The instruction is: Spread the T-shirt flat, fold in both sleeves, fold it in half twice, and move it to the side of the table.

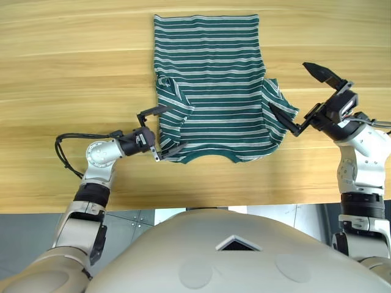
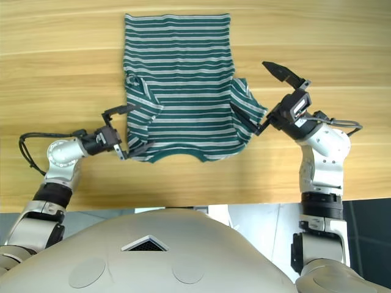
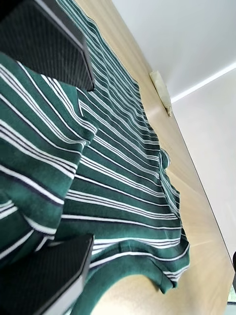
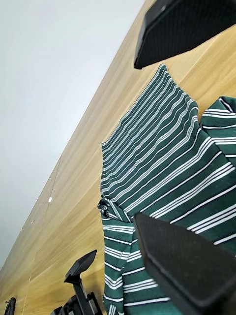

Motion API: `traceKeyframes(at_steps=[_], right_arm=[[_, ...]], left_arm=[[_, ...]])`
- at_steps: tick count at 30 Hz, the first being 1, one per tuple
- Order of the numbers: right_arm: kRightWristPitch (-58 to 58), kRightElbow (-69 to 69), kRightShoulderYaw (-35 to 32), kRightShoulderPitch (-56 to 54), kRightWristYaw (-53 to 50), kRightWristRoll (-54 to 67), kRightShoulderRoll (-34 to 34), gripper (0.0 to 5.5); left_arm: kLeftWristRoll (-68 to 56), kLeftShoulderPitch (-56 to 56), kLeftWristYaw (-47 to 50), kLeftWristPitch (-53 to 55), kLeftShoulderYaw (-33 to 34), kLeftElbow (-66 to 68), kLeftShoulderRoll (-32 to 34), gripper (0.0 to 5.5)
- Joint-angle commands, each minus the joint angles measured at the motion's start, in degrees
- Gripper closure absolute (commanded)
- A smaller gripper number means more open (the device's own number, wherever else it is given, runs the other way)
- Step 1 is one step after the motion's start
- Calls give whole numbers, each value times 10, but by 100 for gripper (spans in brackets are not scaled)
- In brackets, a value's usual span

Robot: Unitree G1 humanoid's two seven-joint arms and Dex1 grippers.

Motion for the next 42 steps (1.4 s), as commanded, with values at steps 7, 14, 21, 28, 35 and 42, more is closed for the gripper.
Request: traceKeyframes(at_steps=[7,14,21,28,35,42], right_arm=[[-17,82,-40,-6,-168,-248,-100,10],[-7,59,16,59,-204,-410,-178,10],[-2,54,110,58,-197,-469,-175,10],[-5,119,144,5,-212,-464,-166,31],[-18,158,170,-29,-224,-457,-157,160],[-38,177,177,-41,-227,-432,-153,305]], left_arm=[[-59,18,-85,4,-4,-19,4,12],[-58,24,-109,8,-4,-32,1,12],[-50,21,-108,6,-6,-30,-5,12],[-39,16,-97,3,-6,-23,-10,10],[-27,9,-89,-2,-2,-10,-15,10],[-14,2,-78,-9,0,5,-18,10]])
